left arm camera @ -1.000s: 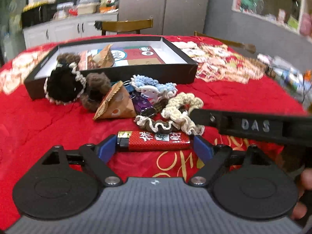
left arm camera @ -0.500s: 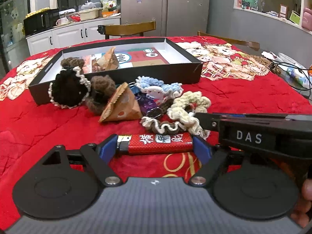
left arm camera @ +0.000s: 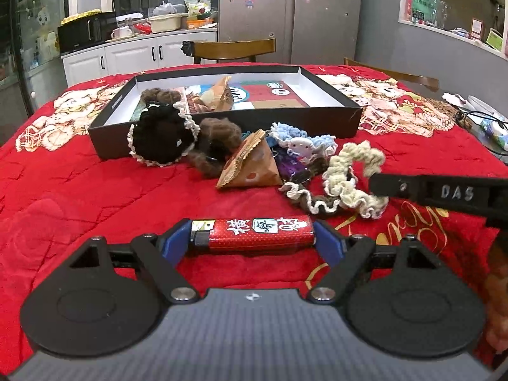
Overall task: Organize objects
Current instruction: 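Grasp the cream crocheted scrunchie with the right tool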
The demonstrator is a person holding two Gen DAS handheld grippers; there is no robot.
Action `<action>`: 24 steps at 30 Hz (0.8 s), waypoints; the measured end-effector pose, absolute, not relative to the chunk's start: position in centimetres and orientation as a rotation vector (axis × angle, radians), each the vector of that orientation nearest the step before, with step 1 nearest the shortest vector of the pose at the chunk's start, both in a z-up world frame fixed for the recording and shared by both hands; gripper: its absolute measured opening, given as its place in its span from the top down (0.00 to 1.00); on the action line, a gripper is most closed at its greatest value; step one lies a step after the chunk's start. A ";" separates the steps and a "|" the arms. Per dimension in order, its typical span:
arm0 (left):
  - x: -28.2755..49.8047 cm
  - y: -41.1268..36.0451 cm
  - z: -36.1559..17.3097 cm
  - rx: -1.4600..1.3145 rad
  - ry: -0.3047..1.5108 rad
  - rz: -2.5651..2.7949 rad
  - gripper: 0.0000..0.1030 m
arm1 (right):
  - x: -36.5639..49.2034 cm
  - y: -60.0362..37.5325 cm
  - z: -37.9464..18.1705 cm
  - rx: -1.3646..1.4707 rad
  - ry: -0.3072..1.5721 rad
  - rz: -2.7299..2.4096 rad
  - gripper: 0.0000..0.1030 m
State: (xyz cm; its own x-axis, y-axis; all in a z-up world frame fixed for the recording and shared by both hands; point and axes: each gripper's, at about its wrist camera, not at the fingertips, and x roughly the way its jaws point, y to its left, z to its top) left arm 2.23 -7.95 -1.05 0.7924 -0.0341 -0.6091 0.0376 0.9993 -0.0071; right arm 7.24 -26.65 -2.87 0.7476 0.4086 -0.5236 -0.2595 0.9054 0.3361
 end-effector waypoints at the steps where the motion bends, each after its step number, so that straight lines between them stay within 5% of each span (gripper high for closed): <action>1: 2.1 -7.9 -1.0 0.006 0.652 -0.037 0.17 | 7.1 -26.7 -2.7 0.252 0.623 0.366 0.84; 4: 1.8 -7.9 -0.8 0.008 0.645 -0.038 0.17 | 6.9 -26.8 -2.2 0.254 0.609 0.355 0.84; 6: 1.8 -7.9 -0.7 0.005 0.642 -0.035 0.17 | 6.7 -26.9 -1.9 0.253 0.601 0.352 0.95; 24: 0.6 -5.8 0.2 -0.025 0.626 -0.001 0.17 | 5.2 -26.4 0.3 0.258 0.555 0.358 0.94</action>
State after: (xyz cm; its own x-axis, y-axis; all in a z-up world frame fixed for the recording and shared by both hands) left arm 0.59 -5.81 0.21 0.8101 -0.0082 -0.5862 -0.0070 0.9997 -0.0237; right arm 5.19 -26.40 0.28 0.7906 0.3978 -0.4655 -0.2603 0.9064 0.3326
